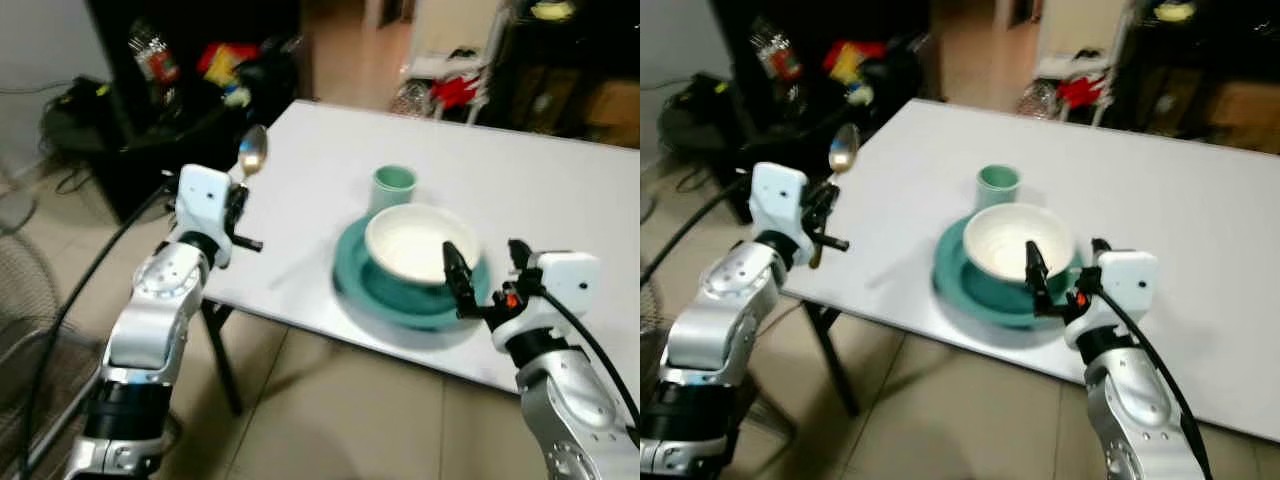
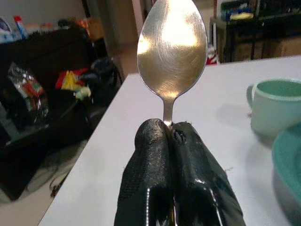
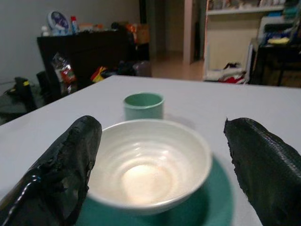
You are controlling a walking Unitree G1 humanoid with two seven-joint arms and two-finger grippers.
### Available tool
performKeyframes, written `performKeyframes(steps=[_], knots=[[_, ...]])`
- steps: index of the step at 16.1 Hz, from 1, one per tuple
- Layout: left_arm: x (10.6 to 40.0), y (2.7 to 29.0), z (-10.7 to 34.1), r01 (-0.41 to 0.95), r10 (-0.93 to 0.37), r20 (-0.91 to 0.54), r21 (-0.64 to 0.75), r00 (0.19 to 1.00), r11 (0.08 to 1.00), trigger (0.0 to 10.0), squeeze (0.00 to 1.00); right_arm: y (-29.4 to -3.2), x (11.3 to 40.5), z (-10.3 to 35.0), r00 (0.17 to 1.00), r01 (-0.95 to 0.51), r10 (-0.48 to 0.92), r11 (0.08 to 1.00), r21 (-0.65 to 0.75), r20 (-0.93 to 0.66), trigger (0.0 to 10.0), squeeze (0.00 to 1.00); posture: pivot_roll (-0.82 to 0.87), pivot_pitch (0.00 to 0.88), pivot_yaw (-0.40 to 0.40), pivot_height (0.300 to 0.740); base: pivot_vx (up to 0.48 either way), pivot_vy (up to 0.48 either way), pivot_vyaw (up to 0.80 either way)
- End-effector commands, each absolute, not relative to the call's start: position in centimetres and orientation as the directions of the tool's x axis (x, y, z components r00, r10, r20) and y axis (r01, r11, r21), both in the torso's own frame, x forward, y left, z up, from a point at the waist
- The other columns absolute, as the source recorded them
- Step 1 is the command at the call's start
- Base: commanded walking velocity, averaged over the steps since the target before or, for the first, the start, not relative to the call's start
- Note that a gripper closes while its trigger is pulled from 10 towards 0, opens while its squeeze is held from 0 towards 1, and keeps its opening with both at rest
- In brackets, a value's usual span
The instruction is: Setting the table
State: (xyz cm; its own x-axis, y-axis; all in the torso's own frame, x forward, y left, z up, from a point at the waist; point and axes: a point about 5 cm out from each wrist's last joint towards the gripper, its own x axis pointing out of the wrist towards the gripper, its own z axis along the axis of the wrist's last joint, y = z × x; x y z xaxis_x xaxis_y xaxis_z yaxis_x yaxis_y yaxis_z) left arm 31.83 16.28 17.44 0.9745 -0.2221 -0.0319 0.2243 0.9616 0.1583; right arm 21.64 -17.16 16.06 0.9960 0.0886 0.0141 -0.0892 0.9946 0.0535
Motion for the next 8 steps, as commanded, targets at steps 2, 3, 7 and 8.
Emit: performKeyframes(steps=[2,3,7,8], knots=[[32.2,16.3,17.8,0.235,-0.234,-0.026,0.164,0.972,0.958,10.0,0.00,-17.1,21.6,16.2,0.994,-0.105,0.104,0.993,0.052,0.016,10.0,0.00,-0.03,0.000,0.028,0.740,0.360,0.000,0.00],[32.2,16.5,17.7,0.236,-0.234,-0.031,0.170,0.972,0.957,10.0,0.00,-17.2,21.7,16.2,0.994,-0.106,0.106,0.993,0.051,0.016,10.0,0.00,-0.03,0.000,0.029,0.740,0.360,0.000,0.00],[32.2,17.1,17.4,0.267,-0.258,-0.073,0.194,0.963,0.944,10.0,0.00,-17.1,21.6,16.2,0.994,-0.111,0.111,0.993,0.046,0.015,10.0,0.00,-0.02,0.000,0.027,0.740,0.179,0.000,0.00],[32.2,17.1,17.3,0.292,-0.278,-0.093,0.205,0.956,0.934,10.0,0.00,-17.1,21.6,16.1,0.993,-0.120,0.120,0.992,0.036,0.008,10.0,0.00,-0.02,0.000,0.027,0.740,0.000,0.000,0.00]])
